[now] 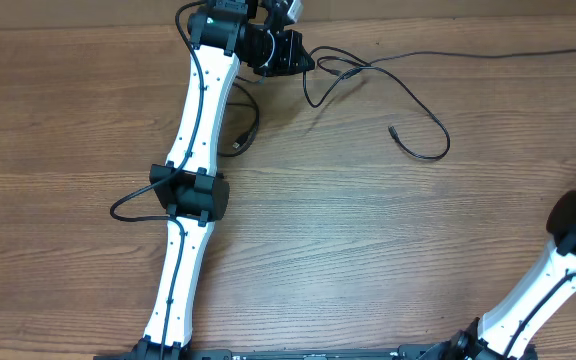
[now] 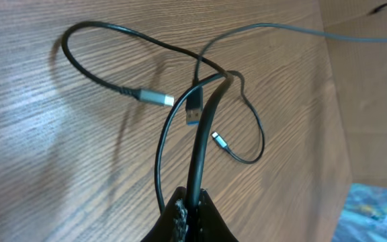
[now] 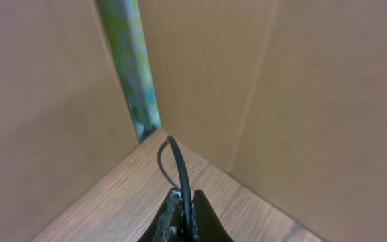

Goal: Untangle cables

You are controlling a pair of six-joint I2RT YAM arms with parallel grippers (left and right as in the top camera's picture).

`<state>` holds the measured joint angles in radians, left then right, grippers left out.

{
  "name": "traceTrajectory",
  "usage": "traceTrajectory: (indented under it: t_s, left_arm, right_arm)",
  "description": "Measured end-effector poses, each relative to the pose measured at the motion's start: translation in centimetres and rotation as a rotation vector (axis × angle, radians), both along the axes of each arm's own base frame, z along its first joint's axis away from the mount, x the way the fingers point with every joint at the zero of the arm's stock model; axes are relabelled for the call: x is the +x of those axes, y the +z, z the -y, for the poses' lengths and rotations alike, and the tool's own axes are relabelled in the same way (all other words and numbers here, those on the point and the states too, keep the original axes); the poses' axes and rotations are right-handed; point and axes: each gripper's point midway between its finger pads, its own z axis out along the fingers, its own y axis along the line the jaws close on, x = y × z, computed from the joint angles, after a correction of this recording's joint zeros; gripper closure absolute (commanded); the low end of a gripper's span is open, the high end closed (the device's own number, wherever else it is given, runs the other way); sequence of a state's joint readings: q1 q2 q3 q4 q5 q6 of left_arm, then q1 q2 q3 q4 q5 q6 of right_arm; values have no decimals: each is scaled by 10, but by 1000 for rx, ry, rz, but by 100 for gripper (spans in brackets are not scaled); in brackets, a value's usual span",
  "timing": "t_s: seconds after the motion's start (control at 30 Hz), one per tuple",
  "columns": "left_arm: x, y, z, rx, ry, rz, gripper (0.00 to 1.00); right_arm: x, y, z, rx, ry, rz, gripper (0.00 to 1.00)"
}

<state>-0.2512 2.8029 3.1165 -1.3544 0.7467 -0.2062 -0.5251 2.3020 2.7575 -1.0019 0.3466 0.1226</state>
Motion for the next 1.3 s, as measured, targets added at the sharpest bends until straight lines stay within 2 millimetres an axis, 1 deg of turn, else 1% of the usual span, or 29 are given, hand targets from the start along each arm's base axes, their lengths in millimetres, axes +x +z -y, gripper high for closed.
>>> traceTrajectory:
  t_s: [0.1,0.13,0.17,0.2,0.23,0.3,0.33,0.4,0.43,0.47,0.5,0.53,0.57,0.6,0.63,0.77,0.87,0.93,1.0,1.07,1.1,1.17,1.23,1.27,1.3]
  left_arm:
    - [-1,4,0,-8,21,-18,96]
    - [-1,7,1,-12,28,-23,96]
    - [-1,9,1,-14,30,-24,96]
    - [-2,11,2,-17,34,-26,96]
    - [-2,14,2,-21,42,-31,96]
    - [-3,19,2,-27,53,-36,96]
    - [-3,20,2,-29,58,-41,96]
    - [-3,21,2,-33,68,-50,96]
    - [-2,22,2,-36,73,-51,96]
    - [-1,23,2,-39,77,-49,96]
    - [0,23,3,-42,79,-46,96]
    - [2,24,3,-46,81,-38,96]
    - [3,26,4,-50,82,-30,96]
    - [5,27,4,-53,85,-26,96]
    - [6,27,4,-56,89,-24,96]
    - [9,30,5,-65,94,-13,96]
    - [11,31,5,-64,97,-2,96]
    - [13,30,4,-58,103,7,96]
    - [15,30,3,-50,110,13,96]
    - [17,29,2,-41,119,21,96]
    - [18,29,1,-35,124,26,96]
    - [21,28,-1,-24,134,36,96]
    - [23,28,-2,-18,141,49,96]
    - [24,28,-2,-16,143,54,96]
    - [26,29,-3,-14,147,63,96]
  right_arm:
    - [18,-45,21,40,11,-27,96]
    - [21,-53,25,46,13,-30,96]
    - [26,-74,32,67,15,-49,96]
    - [31,-89,38,77,18,-55,96]
    - [34,-99,43,85,19,-58,96]
    - [40,-128,49,110,23,-83,96]
    - [42,-139,51,119,23,-94,96]
    - [47,-166,53,144,29,-121,96]
    - [48,-175,54,152,30,-132,96]
    - [49,-182,54,158,30,-140,93]
    - [50,-190,54,166,30,-151,79]
    - [51,-195,54,172,32,-156,46]
    - [51,-199,54,178,32,-159,23]
    - [51,-201,54,181,32,-159,7]
    - [51,-201,54,183,29,-158,0]
    - [45,-203,50,202,28,-184,0]
    - [39,-205,41,241,36,-212,0]
    - [36,-202,33,269,38,-221,0]
    - [30,-192,20,301,39,-226,0]
    - [24,-174,6,329,33,-216,0]
    - [17,-157,-9,358,22,-202,0]
    - [10,-131,-29,387,7,-169,0]
    - [-4,-98,-58,436,-17,-122,0]
    - [-14,-85,-73,471,-37,-106,0]
    - [-28,-75,-92,523,-70,-101,0]
